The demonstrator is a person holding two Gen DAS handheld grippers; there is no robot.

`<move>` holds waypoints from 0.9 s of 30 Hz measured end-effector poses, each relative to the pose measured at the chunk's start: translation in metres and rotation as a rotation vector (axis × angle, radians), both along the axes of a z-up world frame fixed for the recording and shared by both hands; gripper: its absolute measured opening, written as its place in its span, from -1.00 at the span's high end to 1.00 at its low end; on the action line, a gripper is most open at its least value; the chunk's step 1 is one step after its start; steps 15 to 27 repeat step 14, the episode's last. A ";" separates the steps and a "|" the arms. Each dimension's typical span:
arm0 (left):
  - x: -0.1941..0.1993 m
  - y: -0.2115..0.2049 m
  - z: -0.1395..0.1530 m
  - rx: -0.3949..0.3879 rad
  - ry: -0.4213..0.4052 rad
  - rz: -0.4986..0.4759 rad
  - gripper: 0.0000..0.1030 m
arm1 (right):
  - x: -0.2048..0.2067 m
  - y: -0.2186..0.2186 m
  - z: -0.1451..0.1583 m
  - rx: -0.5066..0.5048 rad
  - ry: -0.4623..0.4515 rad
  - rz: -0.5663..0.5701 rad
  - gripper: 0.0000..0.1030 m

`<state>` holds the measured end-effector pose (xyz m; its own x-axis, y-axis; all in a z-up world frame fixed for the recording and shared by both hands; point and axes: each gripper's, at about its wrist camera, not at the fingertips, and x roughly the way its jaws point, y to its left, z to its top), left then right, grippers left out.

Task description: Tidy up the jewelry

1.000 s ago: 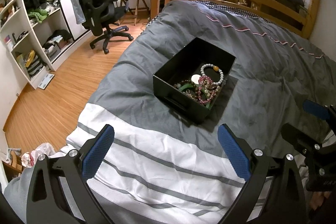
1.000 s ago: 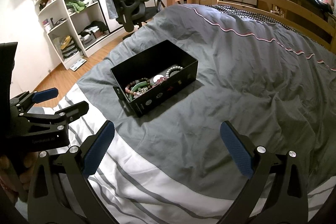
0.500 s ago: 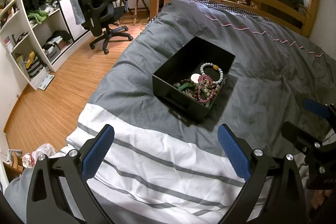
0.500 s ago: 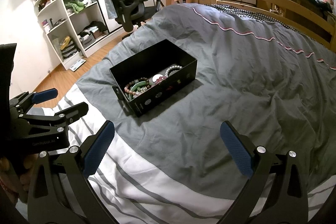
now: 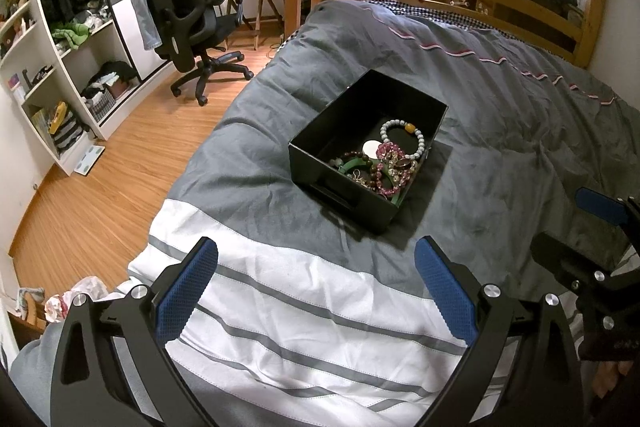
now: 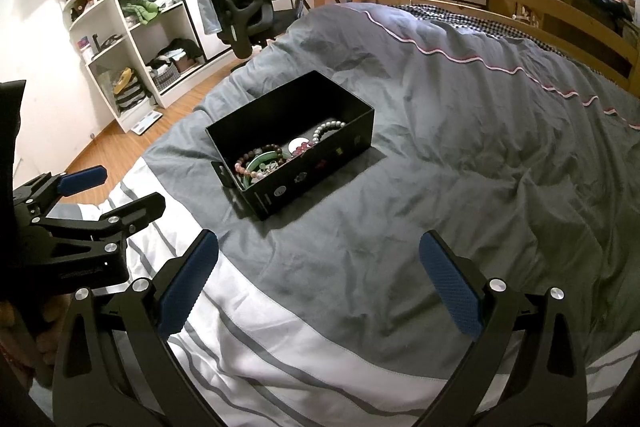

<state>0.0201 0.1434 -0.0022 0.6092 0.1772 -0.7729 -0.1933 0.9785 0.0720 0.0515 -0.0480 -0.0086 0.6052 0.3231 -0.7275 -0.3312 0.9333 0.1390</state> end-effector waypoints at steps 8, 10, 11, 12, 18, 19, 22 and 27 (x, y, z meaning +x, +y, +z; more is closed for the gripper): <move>0.000 0.000 0.000 0.016 0.005 -0.007 -0.89 | -0.001 0.000 -0.001 0.002 0.002 -0.002 -0.93; 0.000 -0.001 0.000 0.026 0.004 -0.014 -0.89 | 0.000 0.000 -0.001 0.004 0.005 -0.006 -0.93; 0.000 -0.002 0.001 0.030 0.004 -0.019 -0.89 | -0.001 0.000 -0.002 0.004 0.005 -0.007 -0.93; 0.000 -0.001 0.000 0.033 0.005 -0.020 -0.89 | 0.000 0.001 -0.002 0.004 0.005 -0.007 -0.93; 0.000 -0.001 0.000 0.034 0.007 -0.022 -0.89 | -0.001 0.000 -0.002 0.006 0.004 -0.008 -0.93; 0.000 -0.001 0.000 0.034 0.007 -0.022 -0.89 | -0.001 0.000 -0.002 0.006 0.004 -0.008 -0.93; 0.000 -0.001 0.000 0.034 0.007 -0.022 -0.89 | -0.001 0.000 -0.002 0.006 0.004 -0.008 -0.93; 0.000 -0.001 0.000 0.034 0.007 -0.022 -0.89 | -0.001 0.000 -0.002 0.006 0.004 -0.008 -0.93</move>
